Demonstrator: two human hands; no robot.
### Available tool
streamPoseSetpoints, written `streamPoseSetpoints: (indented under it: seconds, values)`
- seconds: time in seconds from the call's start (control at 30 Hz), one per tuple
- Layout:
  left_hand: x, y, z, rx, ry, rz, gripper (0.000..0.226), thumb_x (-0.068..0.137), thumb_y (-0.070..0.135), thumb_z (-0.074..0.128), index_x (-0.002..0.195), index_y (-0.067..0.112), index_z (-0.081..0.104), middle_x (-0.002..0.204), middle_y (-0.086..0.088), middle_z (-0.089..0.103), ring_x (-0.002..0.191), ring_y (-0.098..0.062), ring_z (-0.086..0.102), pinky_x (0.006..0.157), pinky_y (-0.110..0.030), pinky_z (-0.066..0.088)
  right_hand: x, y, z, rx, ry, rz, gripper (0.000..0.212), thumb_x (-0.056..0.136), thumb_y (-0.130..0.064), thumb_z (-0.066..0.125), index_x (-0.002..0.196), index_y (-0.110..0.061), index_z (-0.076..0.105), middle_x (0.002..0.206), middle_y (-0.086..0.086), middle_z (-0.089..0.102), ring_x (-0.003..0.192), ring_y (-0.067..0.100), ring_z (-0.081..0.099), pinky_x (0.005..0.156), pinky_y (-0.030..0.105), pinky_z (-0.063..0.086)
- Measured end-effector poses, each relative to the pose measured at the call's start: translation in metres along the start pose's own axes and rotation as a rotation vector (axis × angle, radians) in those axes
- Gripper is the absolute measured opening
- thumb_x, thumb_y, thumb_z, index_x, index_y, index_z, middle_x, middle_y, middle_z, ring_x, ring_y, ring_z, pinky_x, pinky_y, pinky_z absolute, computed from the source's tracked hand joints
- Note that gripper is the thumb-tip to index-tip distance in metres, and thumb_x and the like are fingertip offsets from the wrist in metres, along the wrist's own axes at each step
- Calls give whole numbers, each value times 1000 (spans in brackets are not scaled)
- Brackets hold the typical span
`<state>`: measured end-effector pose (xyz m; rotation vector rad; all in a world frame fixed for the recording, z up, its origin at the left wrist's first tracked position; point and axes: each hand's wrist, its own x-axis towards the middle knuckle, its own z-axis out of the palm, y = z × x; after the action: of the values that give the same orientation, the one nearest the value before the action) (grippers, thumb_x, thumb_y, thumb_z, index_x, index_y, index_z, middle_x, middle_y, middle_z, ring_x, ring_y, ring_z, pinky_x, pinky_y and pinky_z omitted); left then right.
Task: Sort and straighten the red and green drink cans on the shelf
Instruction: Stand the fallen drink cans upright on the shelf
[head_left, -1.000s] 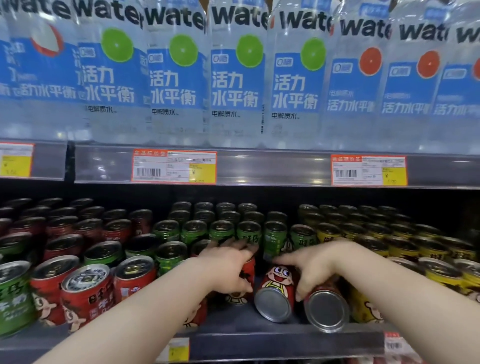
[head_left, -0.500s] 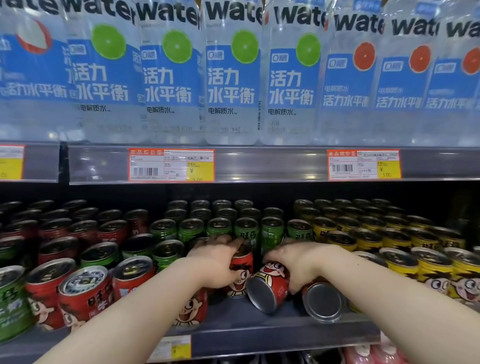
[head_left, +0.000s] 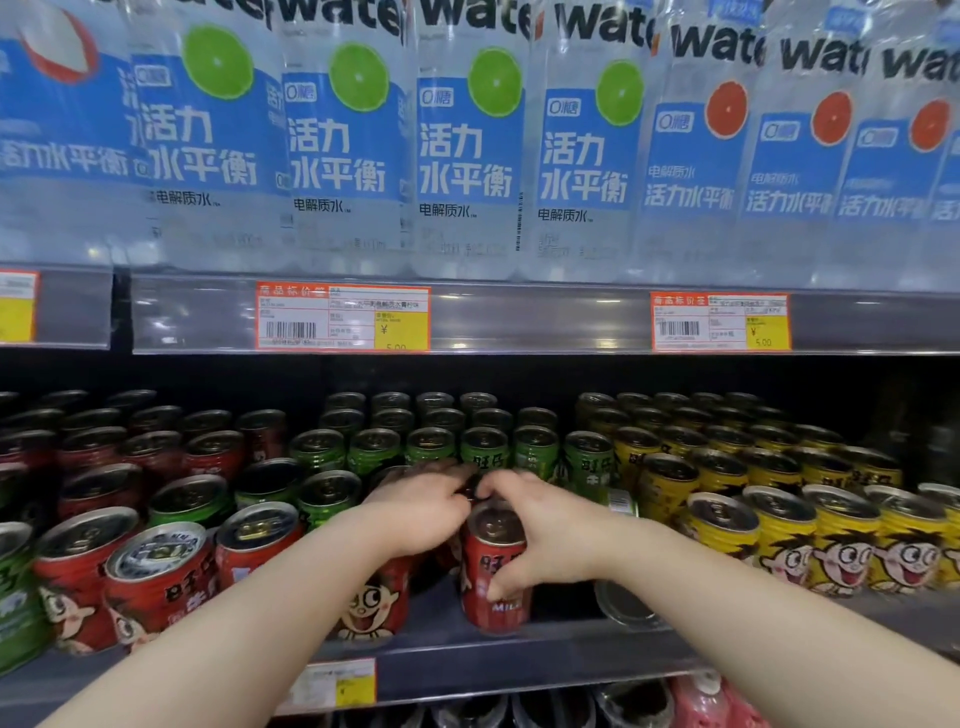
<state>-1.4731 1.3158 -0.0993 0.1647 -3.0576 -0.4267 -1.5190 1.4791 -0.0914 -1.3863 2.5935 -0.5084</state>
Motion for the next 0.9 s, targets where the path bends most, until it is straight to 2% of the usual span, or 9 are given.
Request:
streamPoseSetpoints:
  seconds: [0.1, 0.2, 0.3, 0.37, 0.47, 0.57, 0.67, 0.8, 0.9]
  values:
    - [-6, 3, -2, -57, -1, 4, 62, 88, 66, 18, 139, 35, 37, 149, 2, 36, 135, -19, 34, 110, -38, 29, -2, 14, -17, 43, 56, 22, 63, 76, -44, 70, 130, -22, 45, 132, -1, 47, 118, 12, 46, 97, 20, 38]
    - [-8, 12, -3, 83, -39, 31, 76, 79, 77, 19, 143, 36, 25, 155, 2, 23, 141, -19, 21, 115, -43, 18, 1, 45, -45, -125, 229, 227, 36, 88, -44, 55, 115, -20, 59, 123, 4, 57, 112, 20, 53, 93, 27, 41]
    - [-5, 20, -1, 141, -125, 66, 85, 76, 80, 24, 147, 35, 12, 158, 2, 4, 145, -20, 1, 116, -47, 4, 4, 67, -53, -364, 40, 451, 43, 87, -42, 57, 122, -17, 56, 126, 7, 57, 112, 24, 55, 92, 30, 46]
    - [-4, 20, 3, 177, -167, 75, 83, 80, 77, 24, 148, 33, 5, 158, 1, -3, 145, -21, -7, 116, -47, -1, 8, 71, -44, -422, -65, 509, 53, 85, -47, 56, 128, -17, 52, 130, 7, 55, 115, 24, 54, 93, 30, 47]
    - [-3, 19, 5, 184, -174, 78, 81, 82, 74, 21, 148, 31, 2, 158, 1, -6, 144, -21, -9, 116, -47, -2, 18, 72, -33, -379, -17, 507, 53, 84, -49, 56, 127, -18, 53, 128, 6, 56, 113, 24, 55, 90, 29, 47]
    - [-3, 19, 4, 182, -179, 72, 80, 83, 74, 21, 148, 31, 2, 158, 1, -6, 144, -21, -9, 116, -47, -2, 27, 77, -31, -273, 52, 445, 36, 87, -24, 56, 123, -22, 57, 129, 3, 57, 116, 22, 55, 94, 27, 46]
    - [-4, 20, 5, 188, -167, 81, 79, 83, 73, 22, 148, 31, 3, 158, 1, -5, 145, -21, -8, 116, -48, -1, 22, 88, -37, -132, 37, 417, 47, 83, -4, 54, 126, -22, 55, 131, 3, 57, 116, 18, 55, 94, 22, 43]
    - [-3, 20, 5, 183, -167, 77, 79, 83, 73, 22, 148, 31, 4, 158, 2, -5, 145, -20, -9, 116, -48, -1, 9, 90, -38, -252, -180, 375, 83, 76, -16, 70, 145, -27, 25, 141, 4, 43, 114, 16, 50, 86, 21, 44]
    - [-2, 19, 6, 186, -168, 73, 79, 83, 74, 22, 148, 32, 3, 158, 2, -5, 145, -20, -9, 116, -48, -1, 10, 96, -18, -306, -73, 368, 95, 70, -29, 77, 146, -28, 19, 147, 5, 30, 129, 23, 41, 103, 28, 38]
